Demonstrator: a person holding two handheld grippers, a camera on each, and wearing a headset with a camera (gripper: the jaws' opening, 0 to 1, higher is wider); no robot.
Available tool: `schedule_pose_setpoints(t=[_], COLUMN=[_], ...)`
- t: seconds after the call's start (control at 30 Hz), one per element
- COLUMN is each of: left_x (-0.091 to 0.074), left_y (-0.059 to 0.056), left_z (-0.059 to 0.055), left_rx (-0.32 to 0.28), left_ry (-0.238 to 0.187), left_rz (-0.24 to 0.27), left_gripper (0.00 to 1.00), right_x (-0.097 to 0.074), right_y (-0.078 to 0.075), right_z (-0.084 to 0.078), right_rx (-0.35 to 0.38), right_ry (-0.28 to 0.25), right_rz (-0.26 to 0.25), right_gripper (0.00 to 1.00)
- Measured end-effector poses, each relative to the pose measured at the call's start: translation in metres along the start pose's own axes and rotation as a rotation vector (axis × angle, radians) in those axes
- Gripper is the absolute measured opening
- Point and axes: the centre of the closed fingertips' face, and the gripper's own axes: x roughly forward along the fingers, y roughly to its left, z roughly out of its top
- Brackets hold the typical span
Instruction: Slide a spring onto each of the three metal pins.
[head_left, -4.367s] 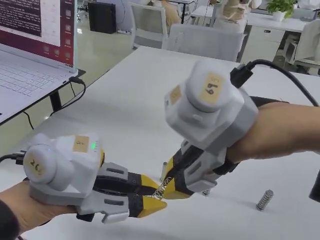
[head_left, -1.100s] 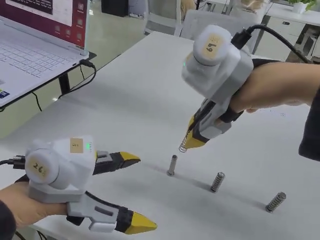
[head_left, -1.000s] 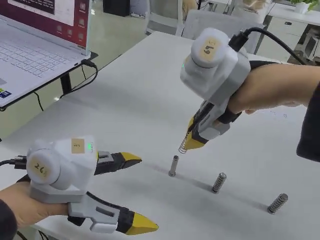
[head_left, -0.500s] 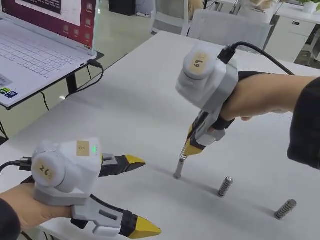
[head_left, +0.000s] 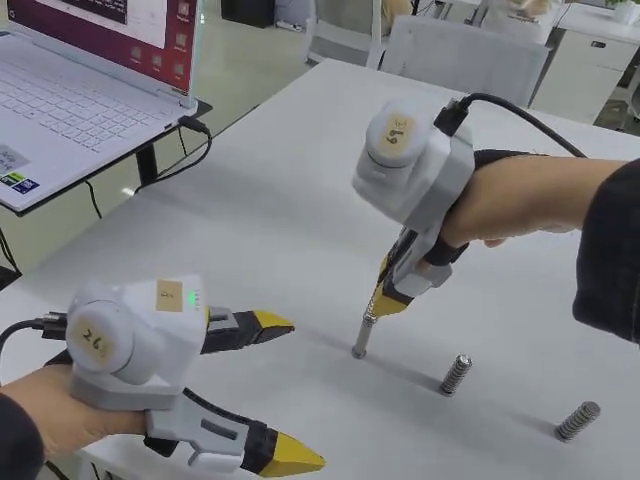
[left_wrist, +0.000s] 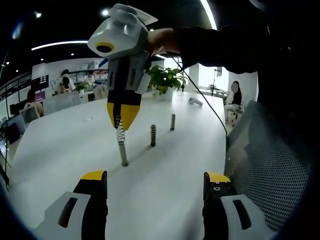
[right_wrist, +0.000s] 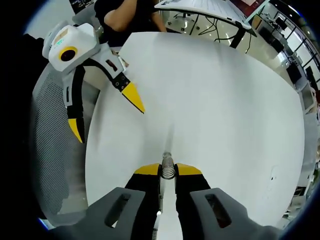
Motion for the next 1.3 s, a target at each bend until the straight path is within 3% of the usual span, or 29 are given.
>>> schedule_pose_setpoints(t=[0.77, 1.3], left_x=[-0.001, -0.003], left_y=[-0.002, 0.002], left_z=[0.001, -0.004], left_rx=[-0.009, -0.018], left_ry=[0.0, 0.001], left_rz=[0.001, 0.005], left_gripper=[0.74, 0.73], right_x=[0.029, 0.048], right_y=[0.007, 0.009], right_z=[-0.007, -0.01], right_rx=[0.005, 0.014], right_ry=[0.06, 0.067], right_rz=[0.011, 0.012], right_gripper=[0.09, 0.09])
